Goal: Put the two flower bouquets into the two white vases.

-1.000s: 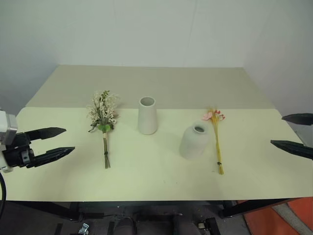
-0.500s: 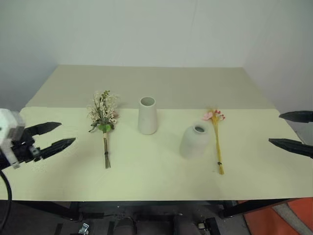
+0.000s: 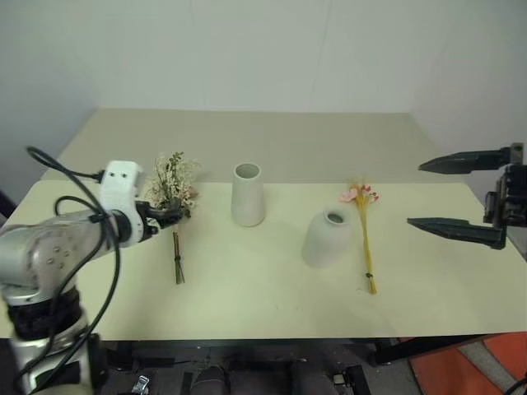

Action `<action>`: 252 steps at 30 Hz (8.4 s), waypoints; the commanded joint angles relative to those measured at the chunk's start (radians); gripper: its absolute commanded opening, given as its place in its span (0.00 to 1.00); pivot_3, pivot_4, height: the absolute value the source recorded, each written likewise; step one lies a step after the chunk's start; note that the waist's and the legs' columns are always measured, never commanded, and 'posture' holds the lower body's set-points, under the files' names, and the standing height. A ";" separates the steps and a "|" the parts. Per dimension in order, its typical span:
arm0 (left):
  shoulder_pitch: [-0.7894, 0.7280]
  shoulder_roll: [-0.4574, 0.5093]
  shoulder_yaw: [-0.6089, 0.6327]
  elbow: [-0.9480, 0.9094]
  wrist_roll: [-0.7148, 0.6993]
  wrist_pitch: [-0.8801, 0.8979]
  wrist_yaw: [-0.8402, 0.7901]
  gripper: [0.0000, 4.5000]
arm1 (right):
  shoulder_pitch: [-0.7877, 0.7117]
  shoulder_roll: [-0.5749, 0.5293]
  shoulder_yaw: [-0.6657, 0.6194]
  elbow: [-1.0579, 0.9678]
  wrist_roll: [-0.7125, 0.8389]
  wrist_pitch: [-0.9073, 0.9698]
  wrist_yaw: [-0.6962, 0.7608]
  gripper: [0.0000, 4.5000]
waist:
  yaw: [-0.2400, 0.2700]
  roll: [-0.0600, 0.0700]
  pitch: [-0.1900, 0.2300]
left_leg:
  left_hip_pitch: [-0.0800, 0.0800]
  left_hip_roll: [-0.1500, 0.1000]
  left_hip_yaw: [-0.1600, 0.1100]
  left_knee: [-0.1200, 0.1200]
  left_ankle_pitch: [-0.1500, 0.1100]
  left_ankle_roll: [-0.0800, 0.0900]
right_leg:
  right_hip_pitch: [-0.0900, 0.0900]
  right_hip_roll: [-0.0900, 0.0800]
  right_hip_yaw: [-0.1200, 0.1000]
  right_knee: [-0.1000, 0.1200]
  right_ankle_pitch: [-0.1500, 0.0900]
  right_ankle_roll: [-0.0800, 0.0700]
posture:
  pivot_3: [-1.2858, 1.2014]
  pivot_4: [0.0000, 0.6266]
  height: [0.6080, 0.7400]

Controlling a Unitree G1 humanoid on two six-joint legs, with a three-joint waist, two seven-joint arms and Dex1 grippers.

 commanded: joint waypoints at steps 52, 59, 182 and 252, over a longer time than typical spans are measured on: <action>-0.491 -0.407 0.160 0.802 -0.092 -1.371 -0.593 0.02 | 0.250 0.054 -0.223 -0.157 0.023 0.042 -0.094 1.00 | 0.034 -0.001 0.001 | -0.005 -0.008 -0.003 0.004 0.001 -0.001 | 0.002 -0.005 0.001 -0.005 0.002 0.006 | 0.52 0.24 1.00; -0.583 -0.371 0.117 1.106 -0.040 -1.456 -0.745 0.02 | 0.303 0.102 -0.262 -0.234 0.033 0.066 -0.155 1.00 | 0.026 -0.001 0.001 | -0.006 -0.008 -0.004 0.005 0.001 -0.001 | 0.002 -0.004 0.001 -0.004 0.003 0.007 | 0.52 0.24 1.00; 0.241 0.536 -0.052 0.180 -0.020 -1.122 -1.365 1.00 | -0.473 0.809 -0.087 -0.208 0.149 0.344 -1.110 0.00 | -0.019 0.001 0.001 | -0.013 0.002 -0.001 0.001 0.001 0.001 | -0.013 0.001 -0.002 0.004 0.004 -0.006 | 0.52 0.24 1.00; 0.416 0.581 0.098 0.232 0.010 -1.162 -1.371 1.00 | 0.490 -0.040 -0.432 0.248 -0.202 -0.148 0.067 0.99 | 0.000 0.001 0.001 | 0.001 0.002 0.004 0.000 0.003 0.002 | 0.000 -0.002 -0.001 0.000 -0.005 -0.010 | 0.52 0.24 1.00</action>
